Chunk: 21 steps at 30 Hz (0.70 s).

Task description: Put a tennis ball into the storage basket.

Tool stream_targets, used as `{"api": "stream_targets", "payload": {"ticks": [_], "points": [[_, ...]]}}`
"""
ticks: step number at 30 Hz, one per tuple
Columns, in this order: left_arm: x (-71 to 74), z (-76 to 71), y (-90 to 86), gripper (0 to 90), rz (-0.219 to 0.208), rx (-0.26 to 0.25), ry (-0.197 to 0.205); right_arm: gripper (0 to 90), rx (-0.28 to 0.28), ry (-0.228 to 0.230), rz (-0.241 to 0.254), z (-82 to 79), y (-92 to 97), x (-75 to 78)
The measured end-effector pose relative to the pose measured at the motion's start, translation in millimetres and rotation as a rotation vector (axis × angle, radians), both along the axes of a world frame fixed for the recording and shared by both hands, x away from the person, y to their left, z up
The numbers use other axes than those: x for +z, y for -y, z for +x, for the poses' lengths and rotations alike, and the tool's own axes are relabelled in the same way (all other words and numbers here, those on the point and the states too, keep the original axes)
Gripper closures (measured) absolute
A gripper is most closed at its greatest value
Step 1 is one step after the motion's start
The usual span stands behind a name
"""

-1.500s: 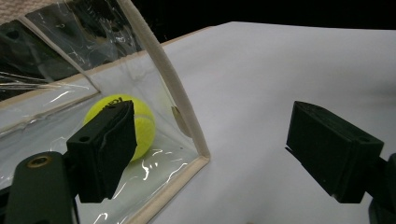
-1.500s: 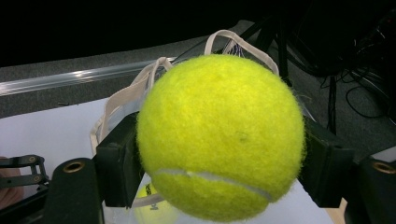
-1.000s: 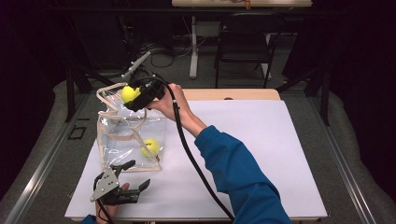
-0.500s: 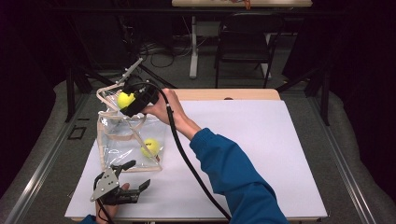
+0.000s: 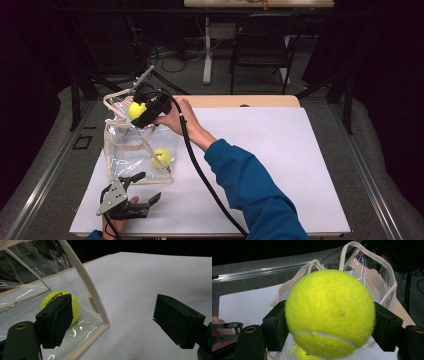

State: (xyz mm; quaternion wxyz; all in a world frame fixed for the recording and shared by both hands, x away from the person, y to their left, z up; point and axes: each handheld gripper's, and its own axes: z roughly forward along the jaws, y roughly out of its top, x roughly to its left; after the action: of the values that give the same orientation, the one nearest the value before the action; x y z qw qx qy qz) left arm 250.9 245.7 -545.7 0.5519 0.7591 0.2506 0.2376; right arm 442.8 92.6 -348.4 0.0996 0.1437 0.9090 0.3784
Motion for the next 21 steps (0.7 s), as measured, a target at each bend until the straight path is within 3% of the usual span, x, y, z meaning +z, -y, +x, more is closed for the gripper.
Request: {"api": "stream_targets", "payload": {"ticks": [5,8,12,21], "points": [[0.0,-0.3,0.2,15.9,-0.001,-0.001,0.000,16.7,0.012,-0.020,0.022,-2.3,3.2,0.7],[0.1,-0.4,0.0,15.8,-0.002,-0.001,0.003,10.6,-0.001,-0.007,0.046,-4.3,7.6,4.3],[-0.3,0.1,-0.1,15.9,0.005,-0.002,0.000,3.8,0.002,-0.010,0.042,-6.4,13.6,8.1],[-0.8,1.1,1.4,15.9,0.006,-0.001,-0.001,0.0,-0.011,-0.030,0.047,-5.1,33.6,7.9]]}}
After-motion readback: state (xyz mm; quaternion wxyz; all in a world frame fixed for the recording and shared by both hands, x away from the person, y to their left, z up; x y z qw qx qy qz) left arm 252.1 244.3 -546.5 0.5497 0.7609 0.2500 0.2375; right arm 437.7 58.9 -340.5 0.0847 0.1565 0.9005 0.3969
